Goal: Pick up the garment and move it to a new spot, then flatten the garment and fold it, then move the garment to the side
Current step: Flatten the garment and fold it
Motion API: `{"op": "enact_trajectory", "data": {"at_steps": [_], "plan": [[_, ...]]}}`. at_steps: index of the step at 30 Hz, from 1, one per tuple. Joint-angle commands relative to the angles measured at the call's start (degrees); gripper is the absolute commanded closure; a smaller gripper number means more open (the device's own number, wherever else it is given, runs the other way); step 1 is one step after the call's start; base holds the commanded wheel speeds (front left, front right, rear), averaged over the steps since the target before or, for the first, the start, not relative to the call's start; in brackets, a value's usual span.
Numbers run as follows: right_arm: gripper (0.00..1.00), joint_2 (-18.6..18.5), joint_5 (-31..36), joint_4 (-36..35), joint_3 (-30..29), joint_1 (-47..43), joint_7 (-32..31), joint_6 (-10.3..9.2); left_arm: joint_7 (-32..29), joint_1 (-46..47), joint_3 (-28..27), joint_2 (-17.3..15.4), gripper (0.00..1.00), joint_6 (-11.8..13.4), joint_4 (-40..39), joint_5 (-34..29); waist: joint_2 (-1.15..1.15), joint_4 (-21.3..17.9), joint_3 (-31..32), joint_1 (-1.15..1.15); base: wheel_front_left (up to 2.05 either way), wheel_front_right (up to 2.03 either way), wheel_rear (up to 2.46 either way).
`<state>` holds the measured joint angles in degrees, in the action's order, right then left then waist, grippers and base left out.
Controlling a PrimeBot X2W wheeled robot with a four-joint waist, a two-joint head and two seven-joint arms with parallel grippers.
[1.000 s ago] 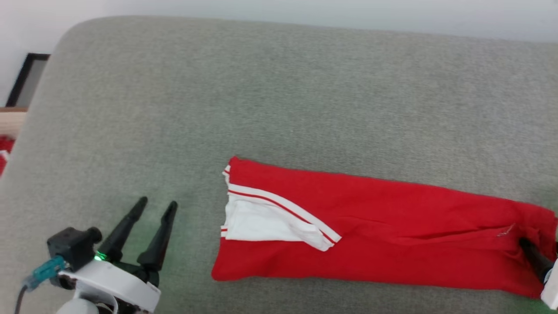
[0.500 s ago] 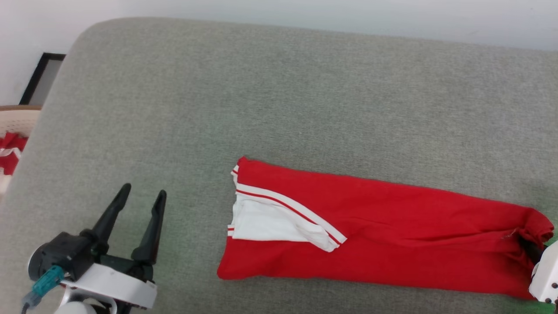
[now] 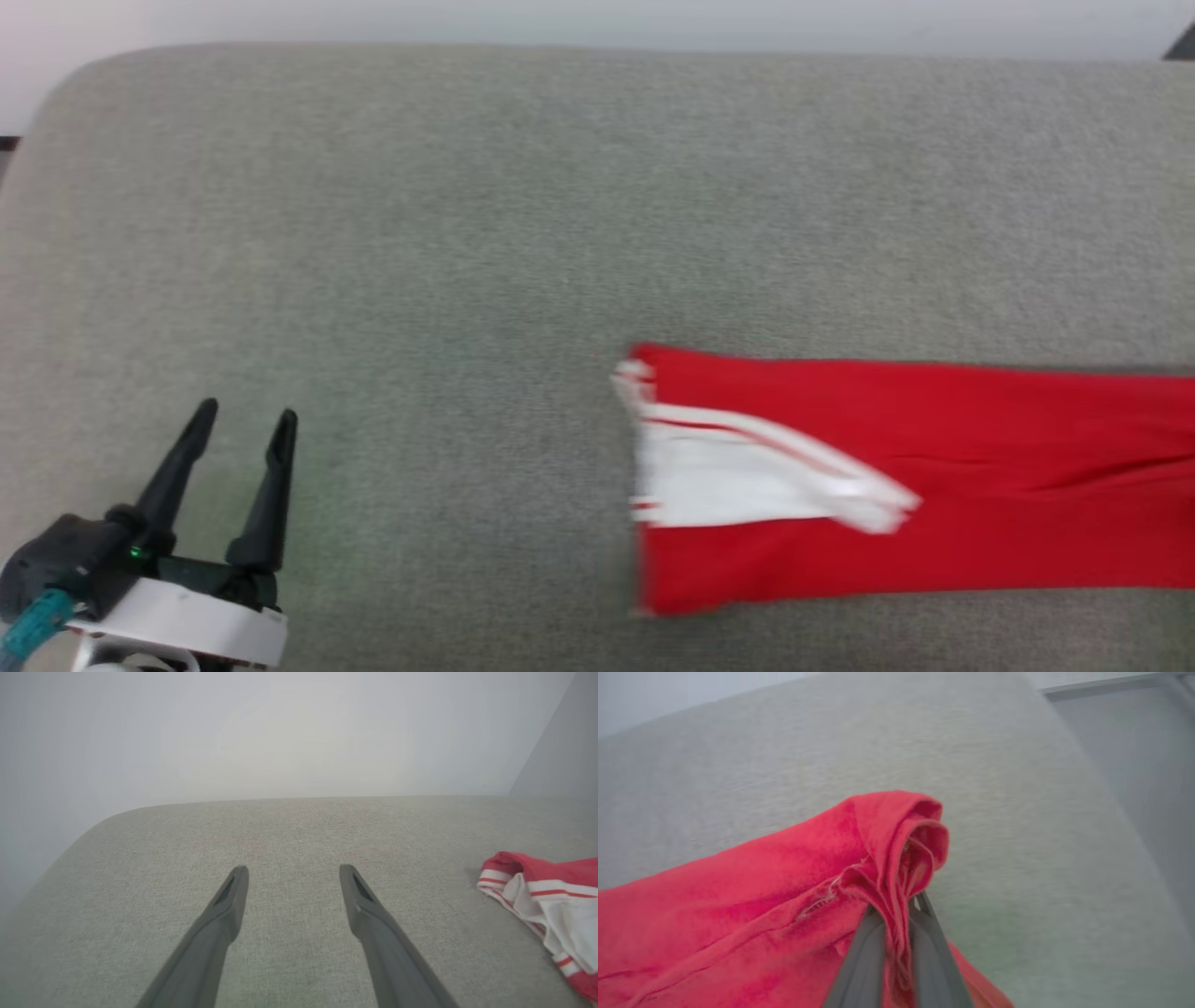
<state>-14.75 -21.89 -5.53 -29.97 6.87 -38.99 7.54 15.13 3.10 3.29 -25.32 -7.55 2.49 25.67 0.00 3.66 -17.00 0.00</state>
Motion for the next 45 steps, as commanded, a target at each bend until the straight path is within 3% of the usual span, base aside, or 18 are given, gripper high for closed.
{"op": "enact_trajectory", "data": {"at_steps": [1,5,8,12,19,30,35,45], "plan": [[1.00,-0.8,0.9,-0.7,-2.2,0.7,0.2,-0.12,0.0,-0.4,-0.3,-0.3,0.00,0.2,-0.3,0.4,0.00,-1.5,-1.0,0.00,0.00,0.00,0.00],[1.00,-0.8,3.0,-3.3,-9.3,1.4,-0.2,-0.11,0.0,-0.2,-0.4,-0.7,0.00,0.2,-0.5,1.0,0.00,-2.2,-1.5,0.00,0.00,0.00,0.00],[1.00,-0.8,3.1,-3.8,-9.7,0.5,-0.2,-0.11,0.0,0.3,0.0,-0.8,0.00,0.2,-0.6,1.3,0.00,-2.6,-1.4,0.00,0.00,0.00,0.00],[1.00,-0.5,2.3,-4.9,-2.8,-1.0,-0.7,-0.11,0.0,0.0,0.2,-0.3,0.00,0.2,-0.8,0.8,0.00,-3.2,-0.7,0.00,0.00,0.00,0.00],[1.00,0.0,-1.2,-8.7,15.7,-2.0,-2.2,-0.11,0.0,-0.8,0.6,0.7,0.00,0.2,-0.4,0.4,0.00,-2.9,0.9,0.00,0.00,0.00,0.00],[1.00,2.6,0.3,-9.5,41.3,4.2,-4.3,-0.11,0.0,-1.0,1.5,2.9,0.00,0.2,0.9,1.0,0.00,0.0,2.3,0.00,0.00,0.00,0.00],[1.00,3.5,0.3,-6.3,46.4,7.1,-4.2,-0.11,0.0,-0.7,2.1,3.7,0.00,0.2,1.2,1.1,0.00,1.5,2.2,0.00,0.00,0.00,0.00],[1.00,2.5,1.0,2.1,48.3,8.2,0.4,-0.11,0.0,0.5,2.2,3.4,0.00,0.2,2.5,2.2,0.00,2.6,1.9,0.00,0.00,0.00,0.00]]}}
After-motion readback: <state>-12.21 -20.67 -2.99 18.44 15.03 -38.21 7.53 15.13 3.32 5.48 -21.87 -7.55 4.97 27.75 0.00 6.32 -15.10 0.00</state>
